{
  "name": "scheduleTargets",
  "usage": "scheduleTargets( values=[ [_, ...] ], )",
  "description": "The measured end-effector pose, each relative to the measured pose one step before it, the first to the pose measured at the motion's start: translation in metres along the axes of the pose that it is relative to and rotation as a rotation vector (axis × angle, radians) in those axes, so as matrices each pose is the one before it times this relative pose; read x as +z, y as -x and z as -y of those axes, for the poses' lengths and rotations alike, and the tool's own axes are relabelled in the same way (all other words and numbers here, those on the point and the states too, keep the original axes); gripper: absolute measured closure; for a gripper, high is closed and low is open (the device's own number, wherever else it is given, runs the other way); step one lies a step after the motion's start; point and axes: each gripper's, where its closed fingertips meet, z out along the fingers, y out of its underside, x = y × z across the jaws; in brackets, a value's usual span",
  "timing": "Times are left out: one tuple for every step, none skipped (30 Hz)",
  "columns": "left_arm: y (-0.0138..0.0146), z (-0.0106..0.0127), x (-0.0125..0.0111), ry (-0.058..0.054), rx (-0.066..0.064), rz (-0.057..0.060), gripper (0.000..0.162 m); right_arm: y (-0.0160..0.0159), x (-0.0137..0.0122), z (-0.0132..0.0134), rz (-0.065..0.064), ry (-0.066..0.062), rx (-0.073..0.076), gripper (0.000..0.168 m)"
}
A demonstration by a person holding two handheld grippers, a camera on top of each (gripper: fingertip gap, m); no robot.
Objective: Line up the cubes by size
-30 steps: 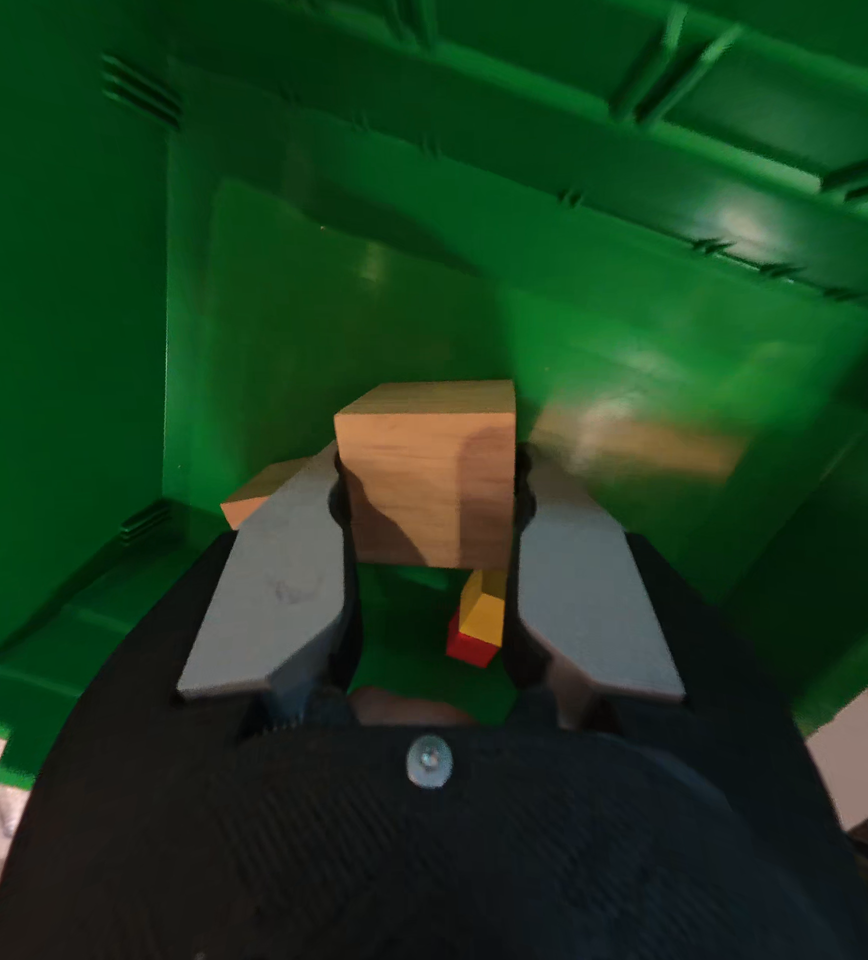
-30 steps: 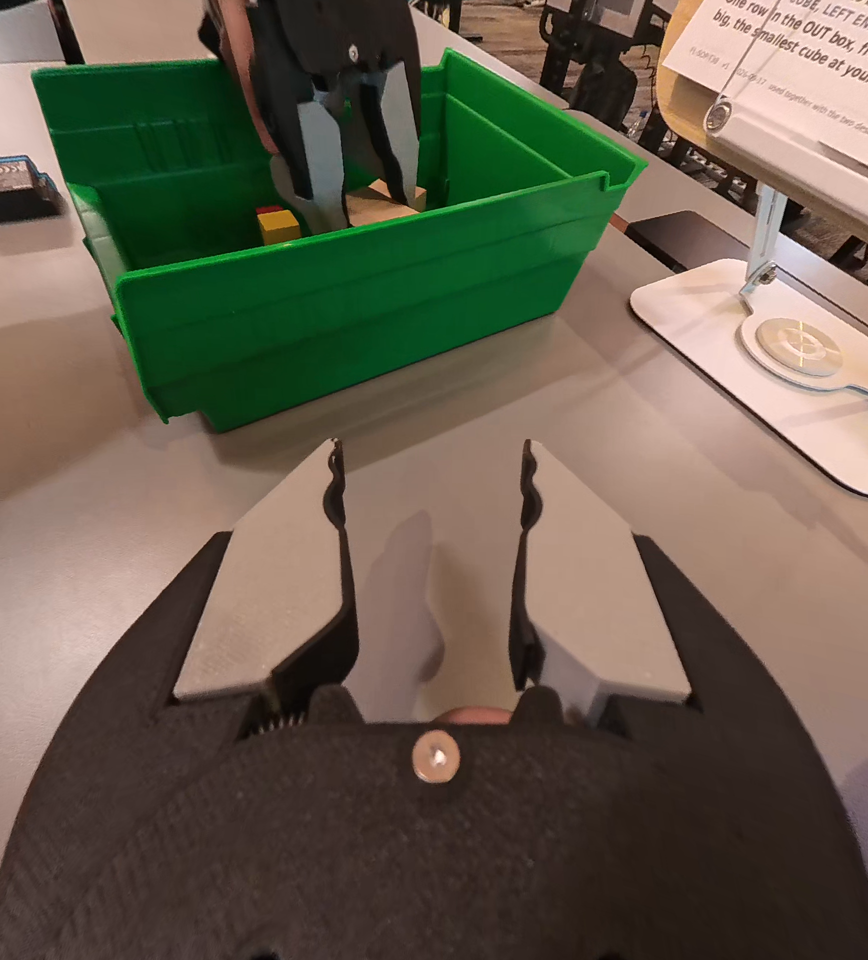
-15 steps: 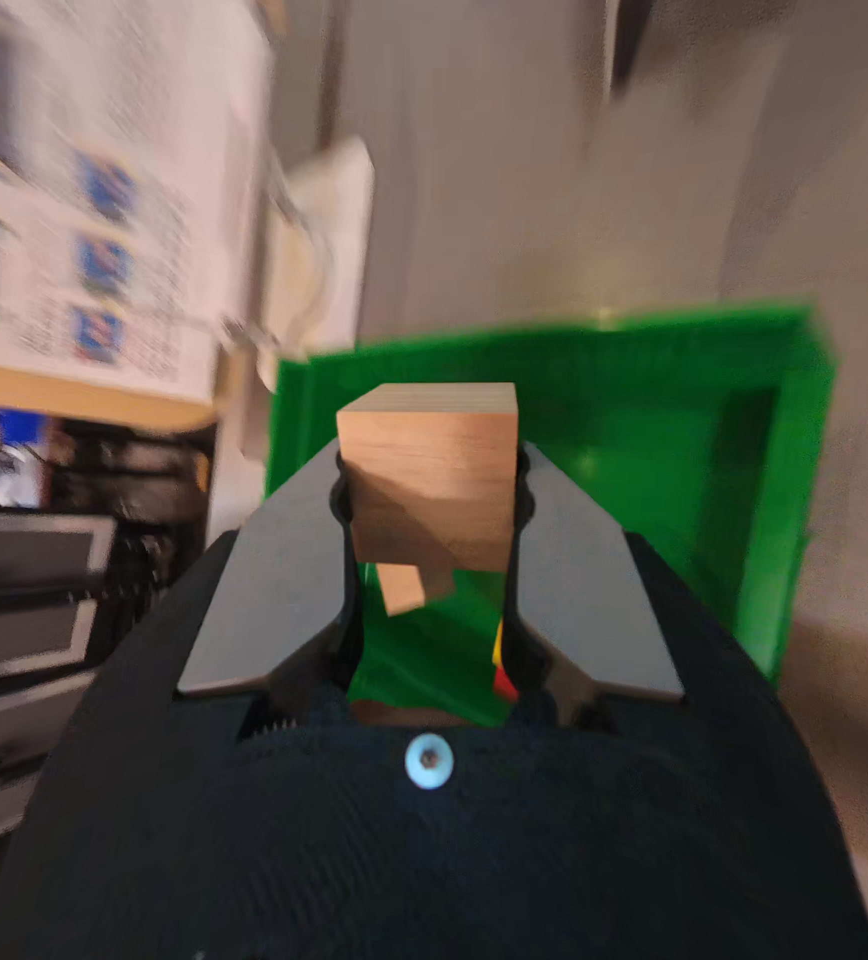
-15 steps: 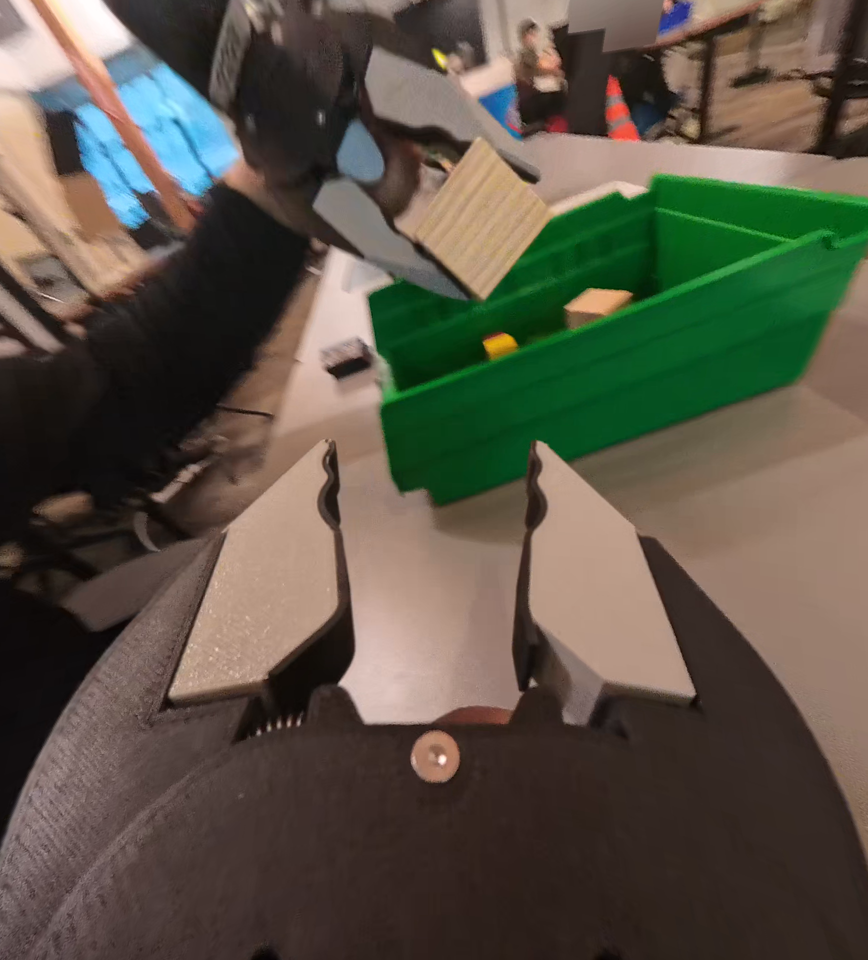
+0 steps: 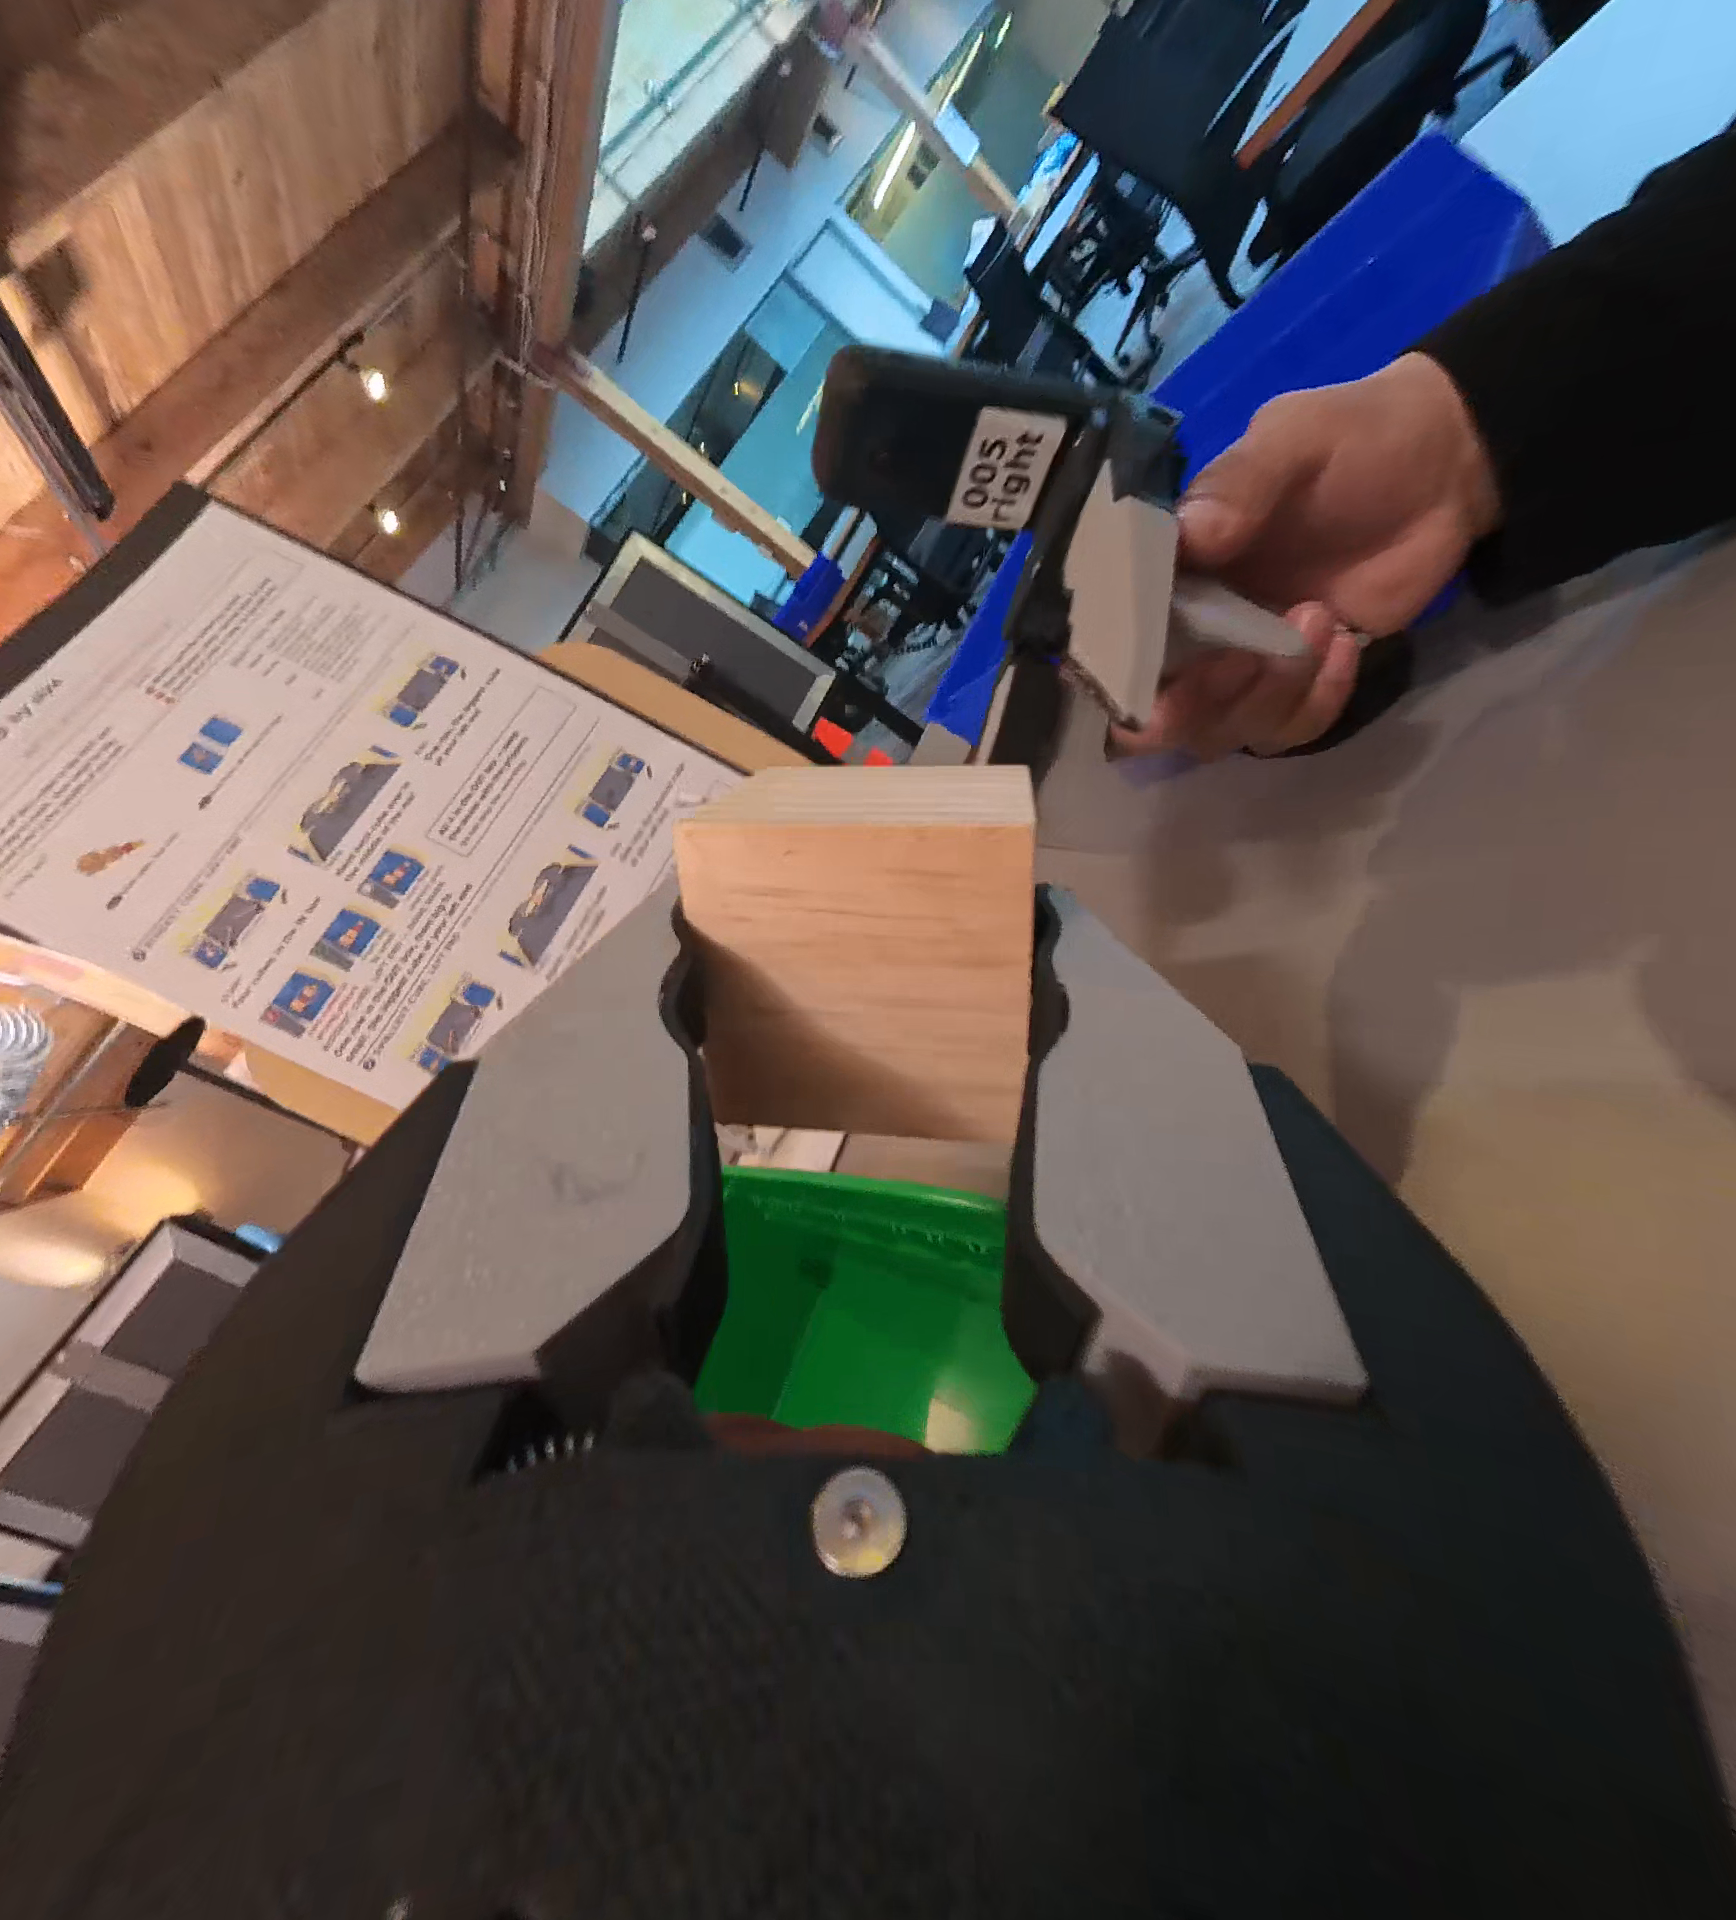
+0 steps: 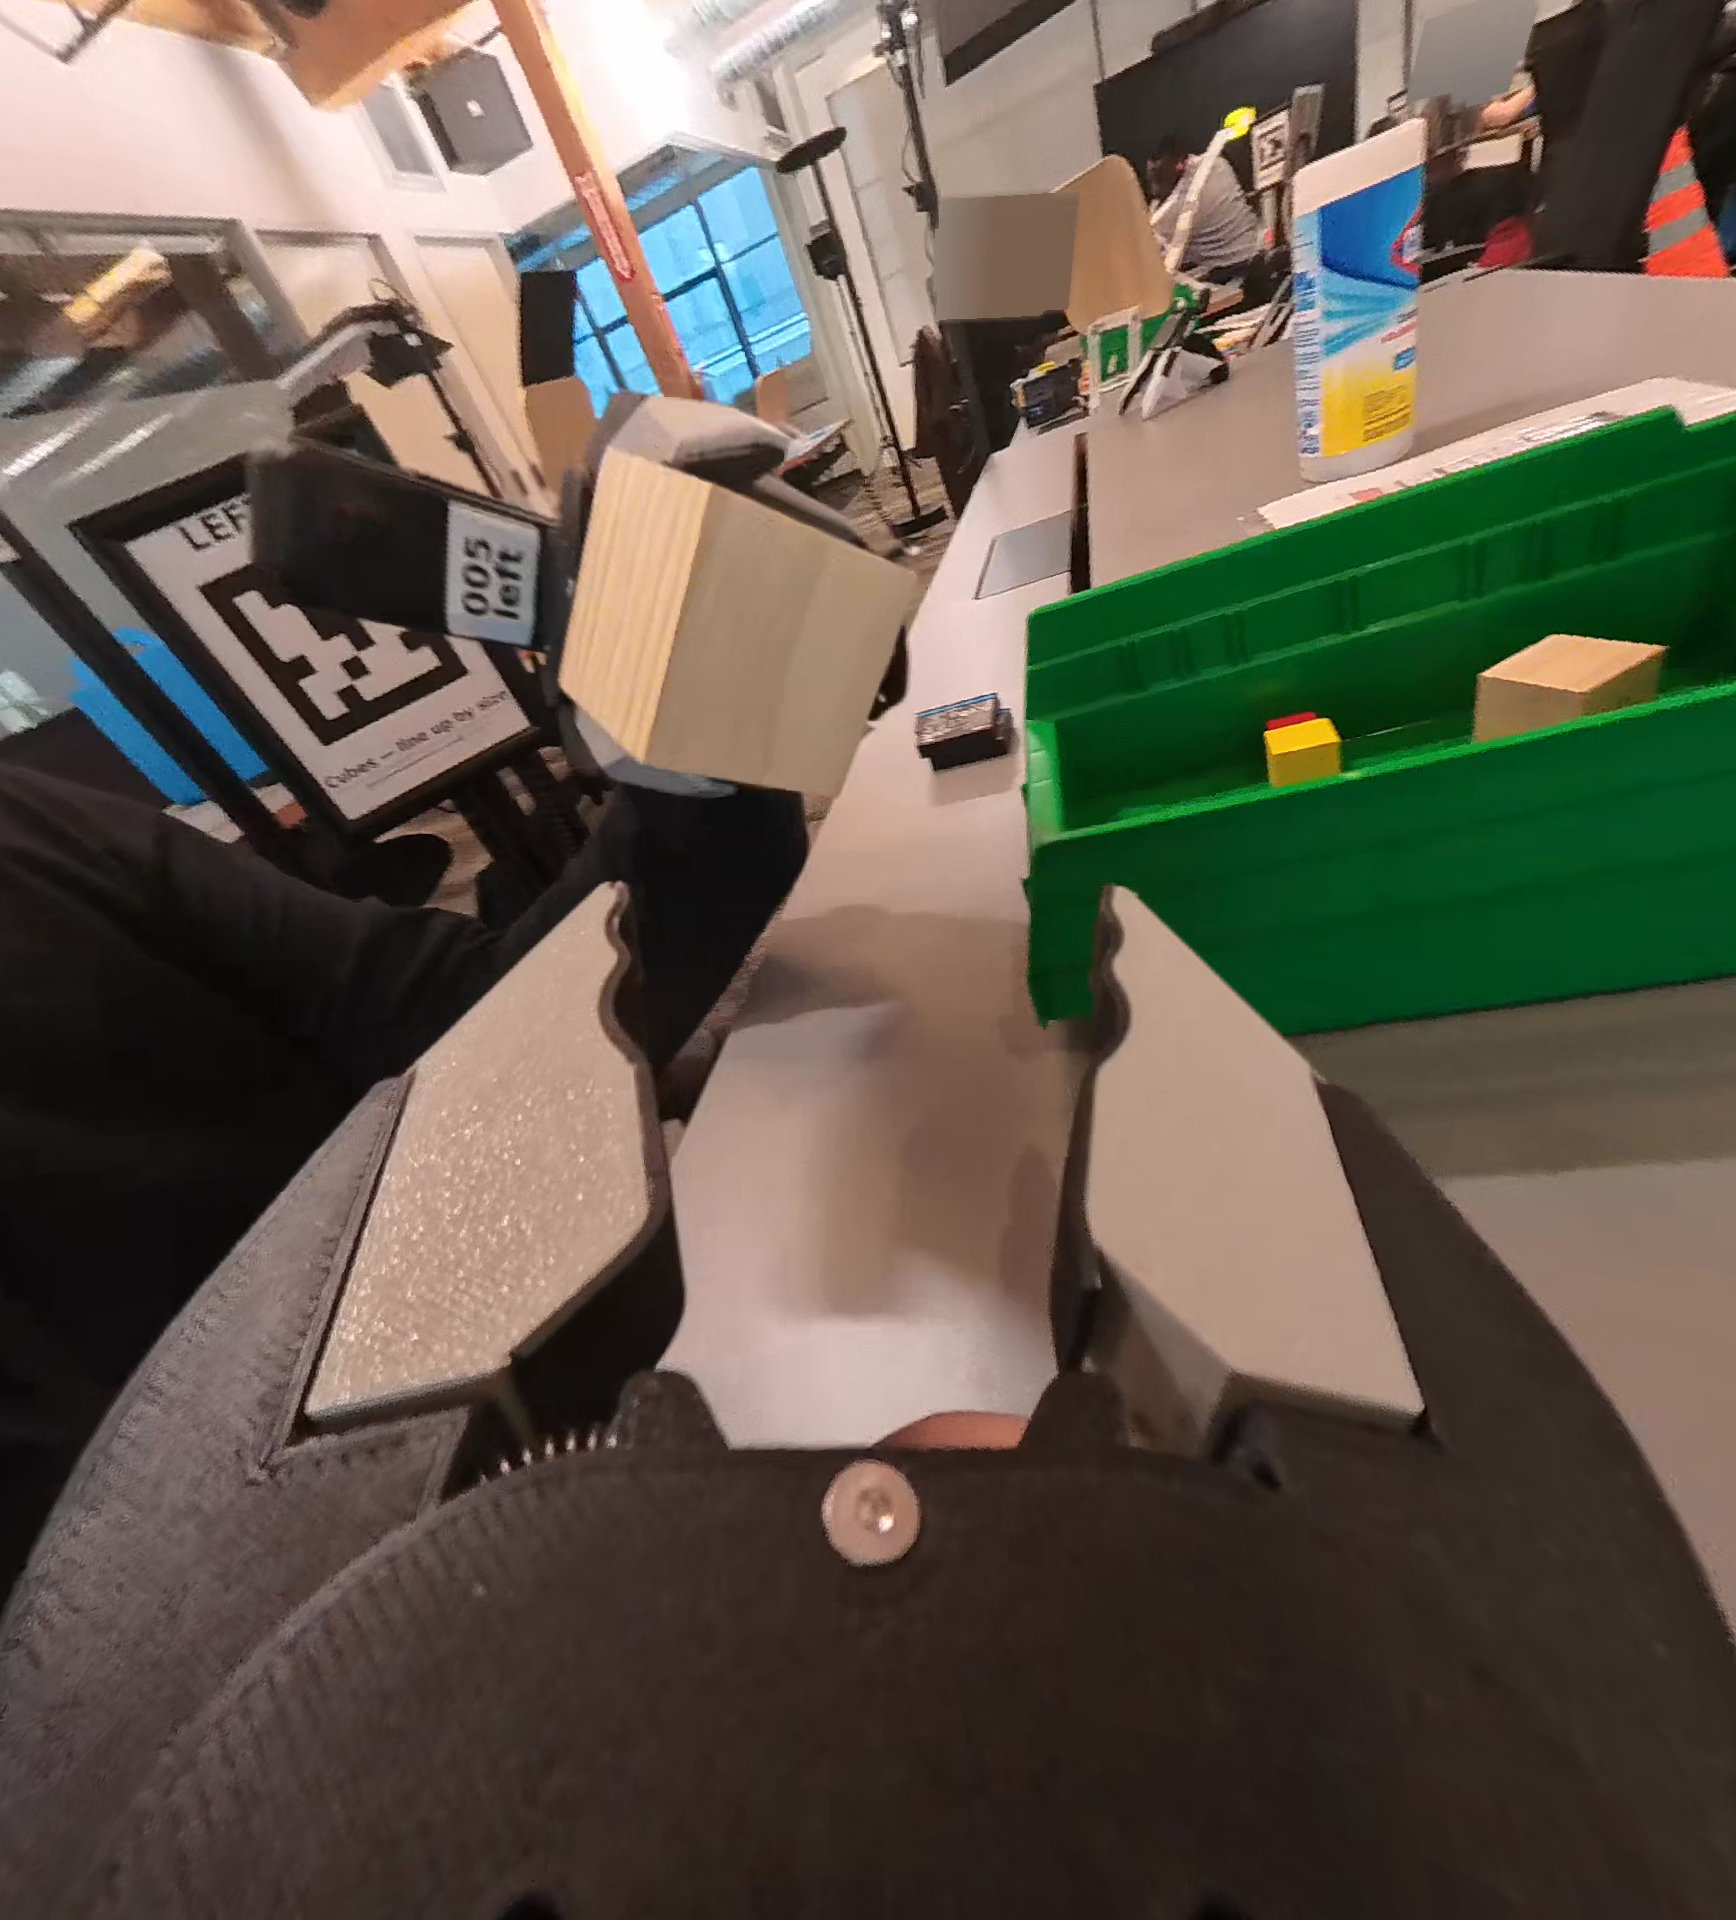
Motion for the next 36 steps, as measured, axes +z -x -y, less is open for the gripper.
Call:
scheduleTargets(
  values=[
    [0.0005,-0.00008,-0.00026,-0.0069,0.0087,0.0052,0.101,0.00377,0.00143,0.0002,0.0172,0.0009,0.0041,0.081],
    [0.00134,-0.00219,0.00114,0.0117,0.0063,0.0035,0.101,0.00328,0.00124,0.00052,0.0122,0.0012,-0.0028,0.08],
    [0.0002,-0.00202,0.0014,0.0124,0.0141,0.0026,0.101,0.00149,0.00081,0.00056,0.0,0.0002,-0.0073,0.08],
    [-0.00208,-0.0006,0.00143,0.0031,0.019,-0.0024,0.101,-0.00009,0.00037,0.00065,-0.0102,0.0005,-0.0083,0.08],
    [-0.00372,-0.00006,0.00137,-0.0003,0.0145,-0.0109,0.101,-0.0005,0.00009,0.00098,-0.0106,-0.0022,-0.0062,0.08],
    [-0.00295,-0.00079,0.00171,0.004,0.0111,-0.0108,0.101,0.00025,-0.00036,0.00138,-0.0027,-0.0069,-0.0025,0.081],
    [-0.0014,-0.00174,0.00165,0.0087,0.0108,-0.0048,0.101,0.00085,-0.00053,0.00191,0.0052,-0.0107,0.0039,0.08],
    [-0.00059,-0.00144,0.00117,0.0048,0.0075,-0.0017,0.101,0.00143,-0.00068,0.0019,0.0123,-0.0116,0.0089,0.081],
    [-0.00056,-0.0001,0.00032,-0.0065,0.0006,-0.0029,0.101,0.00105,-0.00093,0.0013,0.0138,-0.0105,0.0114,0.081],
    [0.00021,0.00076,-0.00027,-0.0143,-0.0053,-0.0011,0.101,0.00058,-0.00111,0.00065,0.0127,-0.0069,0.0116,0.081],
    [0.00155,0.00125,-0.00073,-0.0168,-0.0076,0.0042,0.101,0.00022,-0.00136,0.00028,0.0119,-0.0064,0.0116,0.081],
    [0.00201,0.00157,-0.00117,-0.0163,-0.0075,0.0056,0.101,-0.00038,-0.00146,0.0004,0.0091,-0.0062,0.0126,0.081],
    [0.00225,0.00241,-0.00138,-0.0175,-0.0053,0.0073,0.101,-0.00074,-0.00153,0.00008,0.0055,-0.0041,0.0121,0.082],
    [0.0016,0.00353,-0.00159,-0.0208,-0.0045,0.005,0.101,-0.00129,-0.00136,0.00017,0.0008,-0.0032,0.0091,0.082],
    [0.00095,0.00449,-0.00147,-0.0242,-0.0049,0.0023,0.101,-0.00038,-0.00104,0.00056,0.0035,-0.0052,0.0054,0.083],
    [0.00019,0.00562,-0.00137,-0.0293,-0.0049,-0.0006,0.101,0.00171,-0.00086,0.0011,0.0139,-0.0076,0.006,0.083],
    [-0.00036,0.00649,-0.00137,-0.0363,-0.0062,-0.0027,0.101,0.00347,-0.00044,0.00125,0.024,-0.0069,0.0082,0.083],
    [0.00003,0.0074,-0.00124,-0.0433,-0.0051,0.0009,0.101,0.00496,-0.00016,0.00158,0.0307,-0.0088,0.0079,0.083],
    [0.00056,0.00773,-0.00116,-0.0475,-0.0044,0.0045,0.101,0.0063,0.00011,0.00189,0.0356,-0.0103,0.0067,0.083],
    [0.0002,0.00776,-0.00119,-0.0497,-0.0094,0.0015,0.102,0.00699,0.00051,0.00174,0.0391,-0.0083,0.008,0.083],
    [0.00026,0.0074,-0.00117,-0.0497,-0.0109,0.0023,0.102,0.00741,0.00067,0.00125,0.0414,-0.0051,0.0097,0.083],
    [0.0001,0.00587,-0.00086,-0.0412,-0.0018,0.0027,0.102,0.00706,0.001,0.00106,0.0384,-0.004,0.0092,0.083],
    [0.00009,0.00262,0.00002,-0.0176,0.0172,0.0066,0.101,0.00532,0.00109,0.00088,0.0274,-0.0028,0.0077,0.083],
    [-0.00011,-0.00119,0.0009,0.0115,0.0373,0.0085,0.101,0.00401,0.00101,0.00055,0.018,-0.0008,0.0038,0.083],
    [-0.00176,-0.00309,0.00156,0.0273,0.0416,0.0003,0.101,0.00304,0.00103,0.00038,0.0117,0.0007,0.0013,0.083],
    [-0.00352,-0.00207,0.00168,0.0215,0.032,-0.0116,0.101,0.00171,0.00095,0.00022,0.0036,0.0023,0.0006,0.083],
    [-0.00439,0.0003,0.00164,0.0066,0.0196,-0.0166,0.101,-0.00014,0.00061,-0.00015,-0.0065,0.0045,0.0014,0.083],
    [-0.00363,0.00166,0.00169,-0.0018,0.0116,-0.0145,0.101,-0.00029,0.00066,-0.00043,-0.0054,0.0049,0.0008,0.083],
    [-0.00288,0.00191,0.00186,-0.0025,0.0087,-0.0121,0.102,0.00084,0.00077,-0.00058,0.0022,0.0033,0.0008,0.083],
    [-0.0019,0.00174,0.00205,-0.0015,0.0087,-0.0061,0.102,0.00096,0.00083,-0.0009,0.005,0.0052,0.0029,0.083],
    [-0.00144,0.00175,0.00204,-0.0022,0.007,-0.0042,0.102,0.00024,0.00122,-0.00107,0.0022,0.0047,0.0064,0.084],
    [-0.00147,0.00149,0.00191,-0.0018,0.0054,-0.0037,0.102,-0.00037,0.00139,-0.00137,0.0019,0.0052,0.0091,0.084],
    [-0.00183,0.00098,0.00185,-0.0008,0.0042,-0.0062,0.102,0.00011,0.00185,-0.00186,0.0056,0.0071,0.0112,0.084],
    [-0.00211,0.00012,0.00188,0.003,0.0036,-0.0072,0.102,0.00055,0.00229,-0.00252,0.0096,0.0113,0.0138,0.084],
    [-0.00185,-0.00116,0.00184,0.0083,0.0047,-0.0058,0.102,0.00081,0.00243,-0.00302,0.0103,0.0143,0.0122,0.085],
    [-0.00164,-0.00266,0.00188,0.0154,0.0067,-0.0043,0.102,0.00065,0.00269,-0.003,0.0071,0.0147,0.0066,0.085]
  ],
)
